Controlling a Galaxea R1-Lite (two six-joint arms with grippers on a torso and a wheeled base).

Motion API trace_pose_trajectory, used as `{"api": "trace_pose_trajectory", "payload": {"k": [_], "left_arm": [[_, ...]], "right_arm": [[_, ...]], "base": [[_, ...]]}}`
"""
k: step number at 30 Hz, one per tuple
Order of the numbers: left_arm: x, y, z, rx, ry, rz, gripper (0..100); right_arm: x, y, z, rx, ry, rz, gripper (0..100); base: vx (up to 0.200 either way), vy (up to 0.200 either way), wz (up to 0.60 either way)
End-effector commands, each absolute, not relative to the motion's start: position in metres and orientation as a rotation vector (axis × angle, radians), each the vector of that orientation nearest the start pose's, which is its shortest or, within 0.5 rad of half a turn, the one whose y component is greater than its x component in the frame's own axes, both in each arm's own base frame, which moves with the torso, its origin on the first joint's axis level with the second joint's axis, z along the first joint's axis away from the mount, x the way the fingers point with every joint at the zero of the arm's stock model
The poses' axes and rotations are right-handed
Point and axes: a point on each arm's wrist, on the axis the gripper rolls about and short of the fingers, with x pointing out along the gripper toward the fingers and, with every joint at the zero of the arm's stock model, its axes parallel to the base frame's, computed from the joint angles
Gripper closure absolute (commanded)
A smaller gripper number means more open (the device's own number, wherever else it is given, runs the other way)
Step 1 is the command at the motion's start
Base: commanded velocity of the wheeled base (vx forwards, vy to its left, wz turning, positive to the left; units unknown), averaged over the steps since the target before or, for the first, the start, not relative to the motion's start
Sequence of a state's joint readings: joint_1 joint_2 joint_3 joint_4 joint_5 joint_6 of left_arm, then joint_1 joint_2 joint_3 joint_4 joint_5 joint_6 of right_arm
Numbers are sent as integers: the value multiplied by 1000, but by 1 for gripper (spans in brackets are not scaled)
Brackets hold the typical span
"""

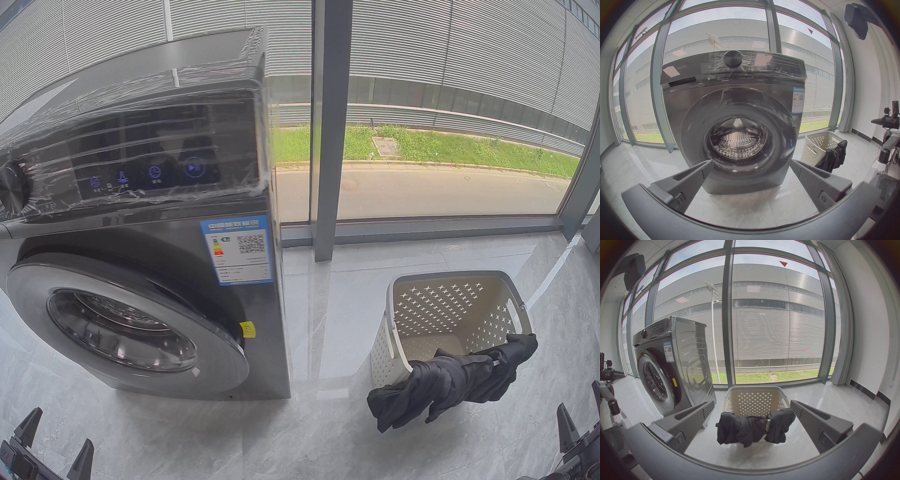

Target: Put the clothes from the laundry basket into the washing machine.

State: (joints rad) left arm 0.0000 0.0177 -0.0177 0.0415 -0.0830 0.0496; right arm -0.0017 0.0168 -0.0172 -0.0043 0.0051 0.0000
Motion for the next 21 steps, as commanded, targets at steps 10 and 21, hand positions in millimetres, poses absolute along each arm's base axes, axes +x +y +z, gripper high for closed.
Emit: {"api": "trace_pose_trajectory", "payload": {"k": [10, 21], "left_arm": [[-23, -2, 71, 50, 39, -84, 0], [-23, -2, 71, 49, 39, -84, 0]], "right_arm": [[-23, 0, 76, 0, -5, 3, 0], [-23, 0, 76, 0, -3, 5, 0]], "base": [[0, 200, 0], [0, 200, 0]]}}
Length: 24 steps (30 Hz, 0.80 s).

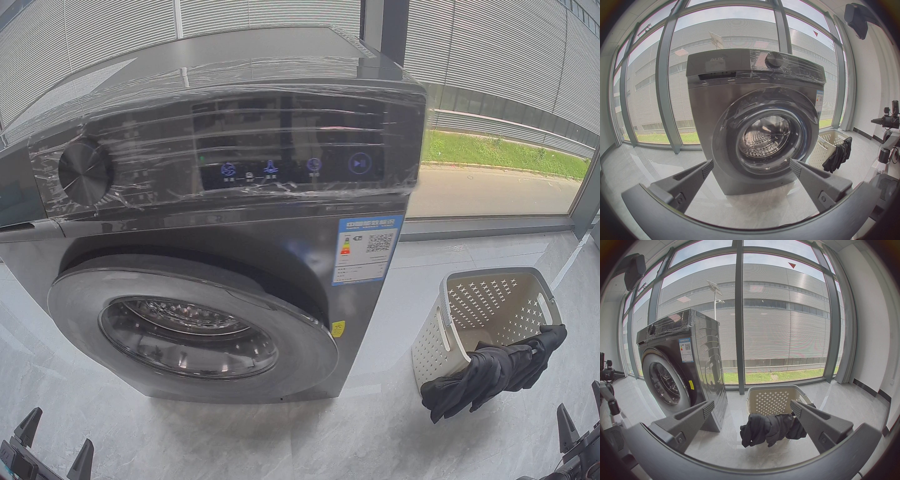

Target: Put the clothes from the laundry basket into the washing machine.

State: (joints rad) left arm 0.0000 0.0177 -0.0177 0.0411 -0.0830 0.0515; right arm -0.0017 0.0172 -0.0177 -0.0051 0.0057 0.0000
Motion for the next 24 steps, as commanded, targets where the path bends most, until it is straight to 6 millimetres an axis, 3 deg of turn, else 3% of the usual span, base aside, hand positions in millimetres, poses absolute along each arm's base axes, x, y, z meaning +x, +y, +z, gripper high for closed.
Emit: {"api": "trace_pose_trajectory", "payload": {"k": [1, 11, 20, 24], "left_arm": [[-23, -2, 71, 49, 39, -84, 0], [-23, -2, 71, 47, 39, -84, 0], [-23, -2, 71, 49, 39, -84, 0], [-23, -2, 71, 52, 39, -82, 0]], "right_arm": [[-23, 0, 76, 0, -3, 5, 0], [-23, 0, 76, 0, -3, 5, 0], [-23, 0, 76, 0, -3, 5, 0], [-23, 0, 76, 0, -3, 5, 0]], "base": [[0, 200, 0], [0, 200, 0], [0, 0, 0], [-200, 0, 0]]}}
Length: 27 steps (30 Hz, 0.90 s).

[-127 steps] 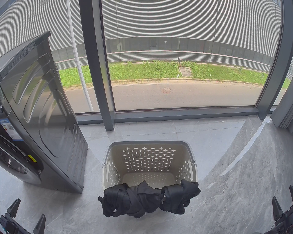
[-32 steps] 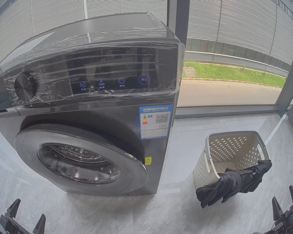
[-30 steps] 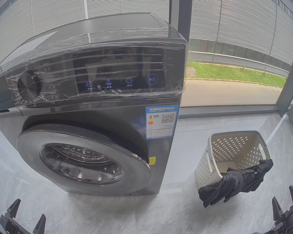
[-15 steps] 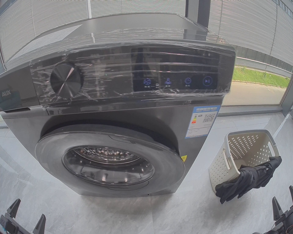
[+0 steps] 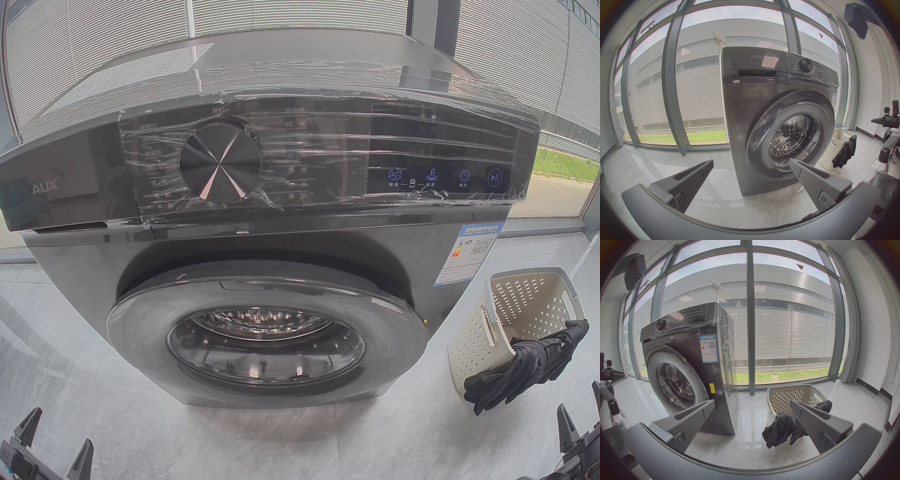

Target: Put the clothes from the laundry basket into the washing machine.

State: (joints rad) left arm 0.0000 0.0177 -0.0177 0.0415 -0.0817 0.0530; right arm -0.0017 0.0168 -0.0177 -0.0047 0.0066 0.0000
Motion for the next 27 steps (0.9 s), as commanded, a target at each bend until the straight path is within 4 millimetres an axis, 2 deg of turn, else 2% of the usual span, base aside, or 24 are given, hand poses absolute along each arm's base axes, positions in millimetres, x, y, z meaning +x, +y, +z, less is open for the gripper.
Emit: {"api": "trace_pose_trajectory", "payload": {"k": [1, 8, 19, 25, 27], "left_arm": [[-23, -2, 71, 52, 39, -82, 0], [-23, -2, 71, 52, 39, -82, 0], [-23, -2, 71, 54, 39, -82, 0], [-23, -2, 71, 55, 39, -82, 0], [-23, -2, 71, 54, 39, -82, 0]], "right_arm": [[-23, 0, 76, 0, -5, 5, 0], [-23, 0, 76, 0, -5, 5, 0], [-23, 0, 76, 0, -3, -6, 0], [-23, 0, 76, 3, -5, -3, 0], [-23, 0, 76, 3, -5, -3, 0]], "base": [[-200, 0, 0], [-200, 0, 0], [0, 0, 0], [0, 0, 600], [0, 0, 0]]}}
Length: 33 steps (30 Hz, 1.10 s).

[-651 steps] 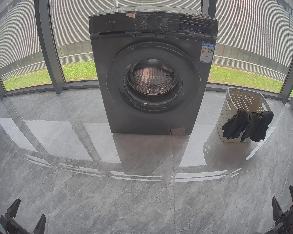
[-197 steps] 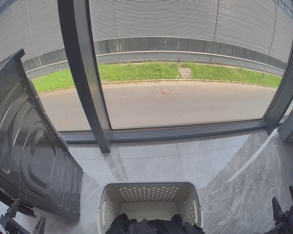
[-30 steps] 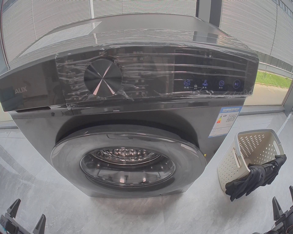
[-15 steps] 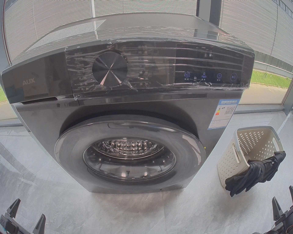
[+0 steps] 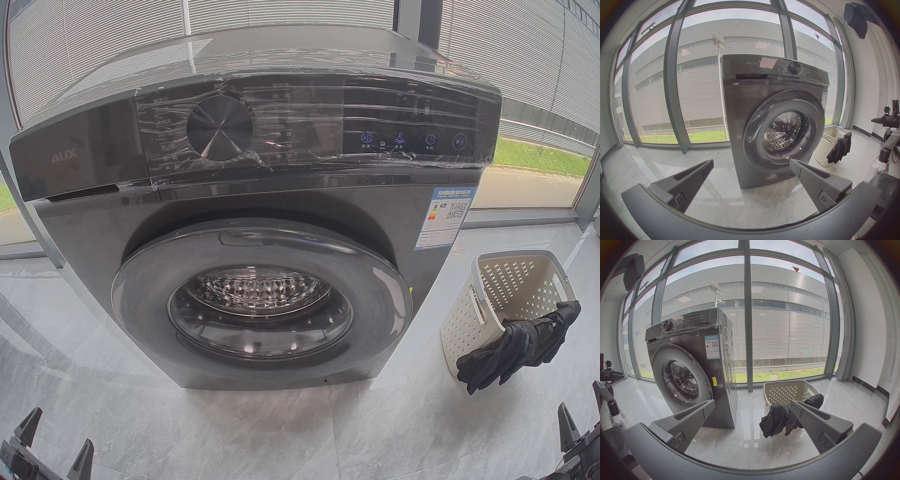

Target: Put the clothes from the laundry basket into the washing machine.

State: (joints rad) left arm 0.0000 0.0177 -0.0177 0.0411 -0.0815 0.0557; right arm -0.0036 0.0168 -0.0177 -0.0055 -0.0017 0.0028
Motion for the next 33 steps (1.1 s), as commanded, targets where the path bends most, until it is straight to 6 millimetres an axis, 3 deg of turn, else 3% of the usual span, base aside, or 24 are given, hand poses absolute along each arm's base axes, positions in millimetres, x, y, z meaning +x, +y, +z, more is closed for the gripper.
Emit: {"api": "trace_pose_trajectory", "payload": {"k": [1, 33], "left_arm": [[-23, -2, 71, 54, 39, -82, 0], [-23, -2, 71, 54, 39, -82, 0]], "right_arm": [[-23, 0, 76, 3, -5, -3, 0], [-23, 0, 76, 2, -5, 0, 0]], "base": [[0, 0, 0], [0, 0, 0]]}}
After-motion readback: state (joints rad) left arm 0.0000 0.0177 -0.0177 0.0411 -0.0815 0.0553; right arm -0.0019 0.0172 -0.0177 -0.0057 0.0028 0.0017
